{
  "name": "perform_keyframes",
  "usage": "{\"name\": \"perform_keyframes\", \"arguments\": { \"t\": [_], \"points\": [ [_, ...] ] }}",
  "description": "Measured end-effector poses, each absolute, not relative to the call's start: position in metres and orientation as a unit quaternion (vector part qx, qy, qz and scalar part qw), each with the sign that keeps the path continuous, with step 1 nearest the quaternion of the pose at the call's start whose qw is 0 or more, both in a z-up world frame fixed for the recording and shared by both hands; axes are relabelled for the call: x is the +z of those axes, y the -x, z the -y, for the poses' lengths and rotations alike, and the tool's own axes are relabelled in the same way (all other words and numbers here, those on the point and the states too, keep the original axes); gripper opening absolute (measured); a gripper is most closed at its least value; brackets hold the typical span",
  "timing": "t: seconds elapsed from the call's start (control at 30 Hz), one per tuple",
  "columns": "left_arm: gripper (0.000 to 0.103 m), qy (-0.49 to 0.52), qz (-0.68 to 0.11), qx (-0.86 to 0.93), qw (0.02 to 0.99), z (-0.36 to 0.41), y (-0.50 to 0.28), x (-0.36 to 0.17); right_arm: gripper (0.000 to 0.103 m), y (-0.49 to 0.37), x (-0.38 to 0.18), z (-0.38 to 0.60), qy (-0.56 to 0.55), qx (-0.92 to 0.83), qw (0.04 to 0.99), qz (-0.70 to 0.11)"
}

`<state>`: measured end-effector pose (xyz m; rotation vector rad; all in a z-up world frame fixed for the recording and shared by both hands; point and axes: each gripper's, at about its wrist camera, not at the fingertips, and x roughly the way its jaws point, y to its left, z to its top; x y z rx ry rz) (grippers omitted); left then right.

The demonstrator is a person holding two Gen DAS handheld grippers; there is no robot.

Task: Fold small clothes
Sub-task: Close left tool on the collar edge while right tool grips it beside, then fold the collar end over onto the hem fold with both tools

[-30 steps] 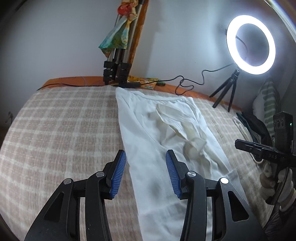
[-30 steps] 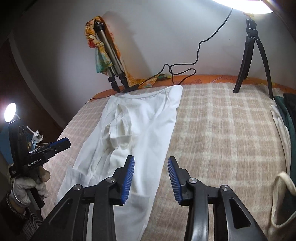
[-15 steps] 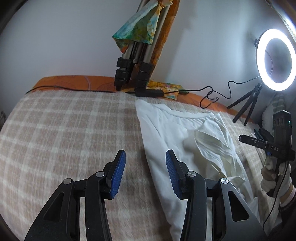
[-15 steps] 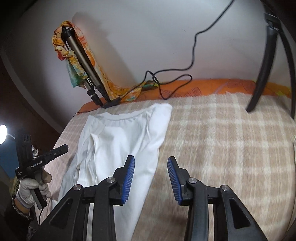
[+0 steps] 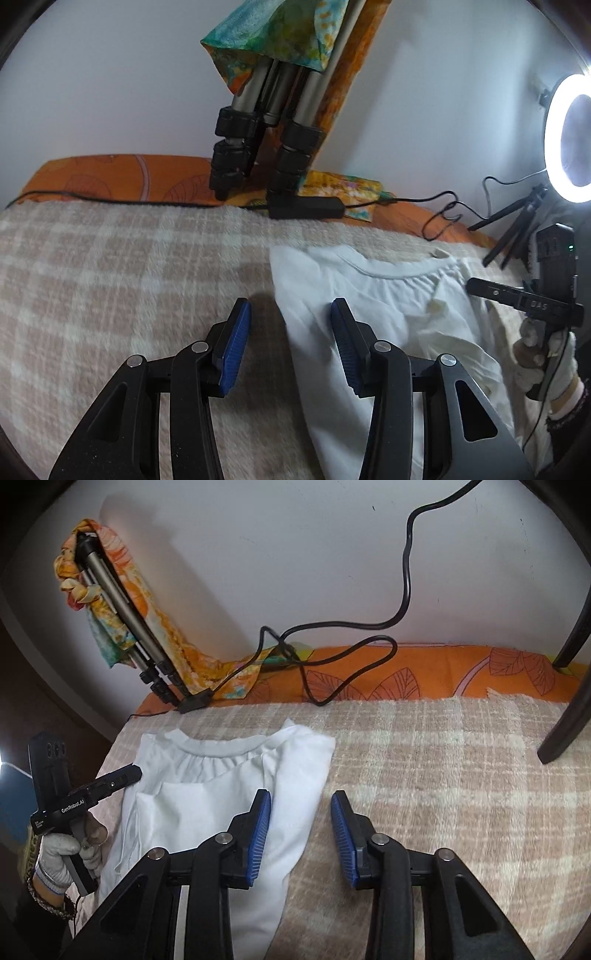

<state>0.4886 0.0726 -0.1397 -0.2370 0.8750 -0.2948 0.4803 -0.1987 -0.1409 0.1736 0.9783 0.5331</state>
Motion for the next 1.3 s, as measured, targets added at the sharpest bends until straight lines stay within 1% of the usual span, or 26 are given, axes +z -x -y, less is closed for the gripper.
{"name": "perform_keyframes", "arguments": {
  "t": [0.1,0.2,0.27,0.3,0.37,0.47,0.5,0.53,0.6,0.7,0.97,1.3],
  "points": [
    [0.043,0.103,-0.423,-0.141,0.889,-0.067,-0.497,-0.139,0.033,-0.489,-0.140,0.194,-0.068,0.248,0.846,-0.467],
    [0.041,0.093,-0.422,-0.144,0.890,-0.062,-0.500,-0.139,0.033,-0.496,-0.141,0.189,-0.061,0.250,0.845,-0.469],
    [0.028,0.104,-0.425,-0.150,0.887,-0.062,-0.505,-0.140,0.034,-0.498,-0.142,0.186,-0.061,0.252,0.845,-0.468],
    [0.025,0.113,-0.425,-0.155,0.885,-0.062,-0.507,-0.141,0.034,-0.500,-0.143,0.184,-0.062,0.253,0.844,-0.469],
    [0.010,0.118,-0.428,-0.162,0.881,-0.060,-0.513,-0.142,0.034,-0.504,-0.144,0.182,-0.070,0.254,0.842,-0.471],
    [0.006,0.109,-0.426,-0.166,0.883,-0.054,-0.514,-0.142,0.033,-0.506,-0.144,0.179,-0.066,0.253,0.842,-0.472],
    [0.006,0.109,-0.424,-0.168,0.883,-0.052,-0.515,-0.142,0.024,-0.506,-0.143,0.177,-0.060,0.251,0.843,-0.472],
    [0.006,0.112,-0.421,-0.170,0.884,-0.053,-0.514,-0.141,0.019,-0.506,-0.144,0.177,-0.059,0.252,0.841,-0.475],
    [0.005,0.126,-0.417,-0.173,0.884,-0.056,-0.513,-0.138,0.006,-0.506,-0.143,0.176,-0.062,0.255,0.839,-0.477],
    [0.005,0.134,-0.408,-0.175,0.886,-0.062,-0.506,-0.129,0.003,-0.501,-0.136,0.177,-0.066,0.258,0.843,-0.467],
    [0.005,0.127,-0.378,-0.182,0.899,-0.066,-0.477,-0.092,0.003,-0.478,-0.100,0.189,-0.077,0.266,0.859,-0.431],
    [0.005,0.106,-0.343,-0.188,0.914,-0.061,-0.426,-0.048,0.003,-0.418,-0.040,0.197,-0.073,0.278,0.876,-0.388]
  ]
}}
